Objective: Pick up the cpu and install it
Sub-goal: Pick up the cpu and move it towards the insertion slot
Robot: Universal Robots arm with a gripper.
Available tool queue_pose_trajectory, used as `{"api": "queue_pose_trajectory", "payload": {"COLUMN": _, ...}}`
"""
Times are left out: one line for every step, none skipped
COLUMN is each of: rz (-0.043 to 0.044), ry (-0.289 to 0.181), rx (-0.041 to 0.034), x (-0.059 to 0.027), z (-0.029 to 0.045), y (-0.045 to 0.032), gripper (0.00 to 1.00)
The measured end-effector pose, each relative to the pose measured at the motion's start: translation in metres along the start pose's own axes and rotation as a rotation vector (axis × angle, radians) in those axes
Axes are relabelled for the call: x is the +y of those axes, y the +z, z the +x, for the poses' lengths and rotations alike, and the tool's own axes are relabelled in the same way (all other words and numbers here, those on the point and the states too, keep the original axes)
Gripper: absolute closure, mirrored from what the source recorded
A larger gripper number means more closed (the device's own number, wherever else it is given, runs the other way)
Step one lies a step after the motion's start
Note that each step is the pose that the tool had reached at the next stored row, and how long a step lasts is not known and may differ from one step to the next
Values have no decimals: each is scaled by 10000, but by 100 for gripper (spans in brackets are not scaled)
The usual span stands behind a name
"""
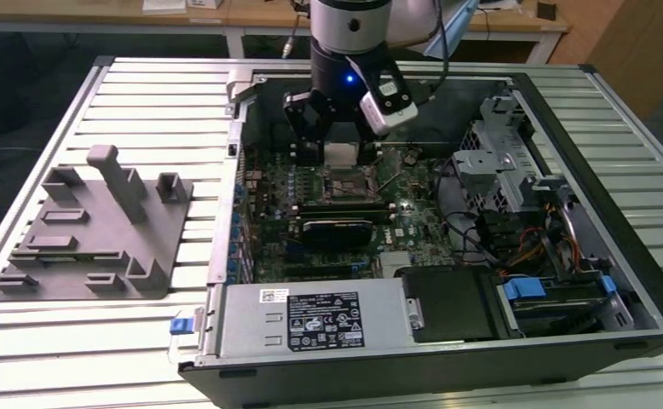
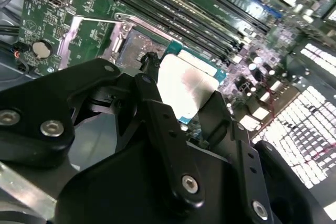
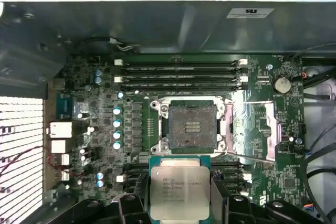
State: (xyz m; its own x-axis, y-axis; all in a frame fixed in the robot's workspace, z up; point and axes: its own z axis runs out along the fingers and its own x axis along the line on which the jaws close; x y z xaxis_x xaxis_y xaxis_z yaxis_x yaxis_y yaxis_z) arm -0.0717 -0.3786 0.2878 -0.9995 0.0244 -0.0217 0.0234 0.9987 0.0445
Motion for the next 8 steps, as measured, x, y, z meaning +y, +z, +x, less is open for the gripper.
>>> {"api": "queue_pose_trajectory", "payload": {"rz": 0, "ry": -1, "rx": 2, "x": 9, "z": -10, "y": 13, "gripper": 45}}
{"api": "queue_pose_trajectory", "payload": {"rz": 1, "ry": 0, "rx": 3, "x": 19, "z": -18, "y": 29, "gripper": 45}}
{"api": "queue_pose_trajectory", "payload": {"rz": 3, "ry": 1, "rx": 5, "x": 28, "z": -22, "y": 43, "gripper": 45}}
{"api": "queue_pose_trajectory", "payload": {"rz": 5, "ry": 1, "rx": 6, "x": 39, "z": -25, "y": 58, "gripper": 45}}
{"api": "queue_pose_trajectory", "payload": {"rz": 5, "ry": 0, "rx": 6, "x": 49, "z": -29, "y": 75, "gripper": 45}}
{"api": "queue_pose_trajectory", "payload": {"rz": 4, "ry": 0, "rx": 6, "x": 59, "z": -31, "y": 93, "gripper": 45}}
{"api": "queue_pose_trajectory", "payload": {"rz": 6, "ry": 0, "rx": 7, "x": 70, "z": -33, "y": 110, "gripper": 45}}
{"api": "queue_pose_trajectory", "payload": {"rz": 7, "ry": 0, "rx": 8, "x": 80, "z": -37, "y": 128, "gripper": 45}}
